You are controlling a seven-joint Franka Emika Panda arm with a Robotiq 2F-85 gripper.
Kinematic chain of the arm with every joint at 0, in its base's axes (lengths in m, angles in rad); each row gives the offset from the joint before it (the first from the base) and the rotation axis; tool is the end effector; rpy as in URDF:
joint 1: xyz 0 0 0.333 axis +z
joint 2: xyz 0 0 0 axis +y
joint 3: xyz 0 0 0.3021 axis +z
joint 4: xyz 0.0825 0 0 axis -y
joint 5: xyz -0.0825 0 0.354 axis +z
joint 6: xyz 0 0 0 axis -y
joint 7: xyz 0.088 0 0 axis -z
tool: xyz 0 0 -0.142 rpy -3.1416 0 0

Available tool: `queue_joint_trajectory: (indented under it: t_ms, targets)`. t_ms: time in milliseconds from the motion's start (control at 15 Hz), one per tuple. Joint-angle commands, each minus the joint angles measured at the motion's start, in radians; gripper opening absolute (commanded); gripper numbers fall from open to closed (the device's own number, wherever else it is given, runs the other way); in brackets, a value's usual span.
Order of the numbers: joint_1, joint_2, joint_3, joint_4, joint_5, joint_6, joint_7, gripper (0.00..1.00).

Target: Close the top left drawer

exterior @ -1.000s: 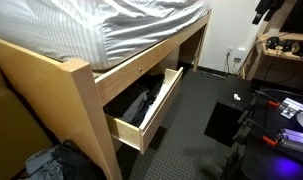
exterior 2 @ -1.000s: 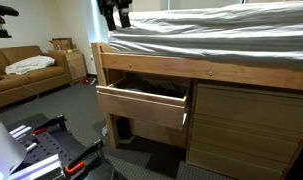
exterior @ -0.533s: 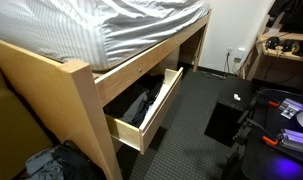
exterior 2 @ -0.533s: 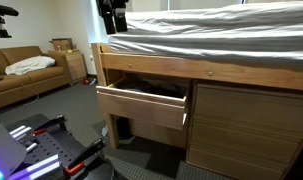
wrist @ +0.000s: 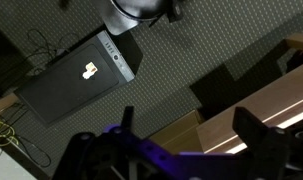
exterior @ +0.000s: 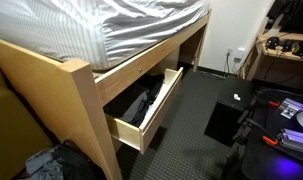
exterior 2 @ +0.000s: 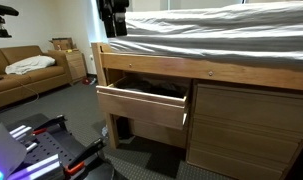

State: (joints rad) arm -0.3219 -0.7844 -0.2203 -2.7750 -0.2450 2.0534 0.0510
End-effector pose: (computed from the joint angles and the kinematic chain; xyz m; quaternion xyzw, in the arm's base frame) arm 0.2526 -0.1656 0.3946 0.9764 -0.2113 0.0216 0.0380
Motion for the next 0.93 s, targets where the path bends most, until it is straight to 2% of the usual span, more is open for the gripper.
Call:
queue_joint_trajectory:
  t_ms: [0,200,333,467,533,600,733,800,867]
  targets:
    - [0.006,0.202,0.033,-0.002,-0.006,0.006,0.034,1.00]
    - [0.042,0.376,0.066,-0.008,0.006,0.016,0.064,1.00]
    - [0.079,0.502,0.092,-0.011,0.014,0.079,0.110,1.00]
    - [0.115,0.626,0.136,-0.014,0.005,0.187,0.218,1.00]
    - [0.125,0.686,0.164,-0.015,-0.029,0.296,0.322,1.00]
    - [0.110,0.708,0.212,-0.017,-0.093,0.378,0.414,1.00]
    - [0.062,0.855,0.286,0.047,-0.265,0.521,0.586,1.00]
    - [0.141,0.879,0.212,0.093,-0.359,0.523,0.681,1.00]
    - [0.172,0.914,0.200,0.139,-0.430,0.532,0.778,1.00]
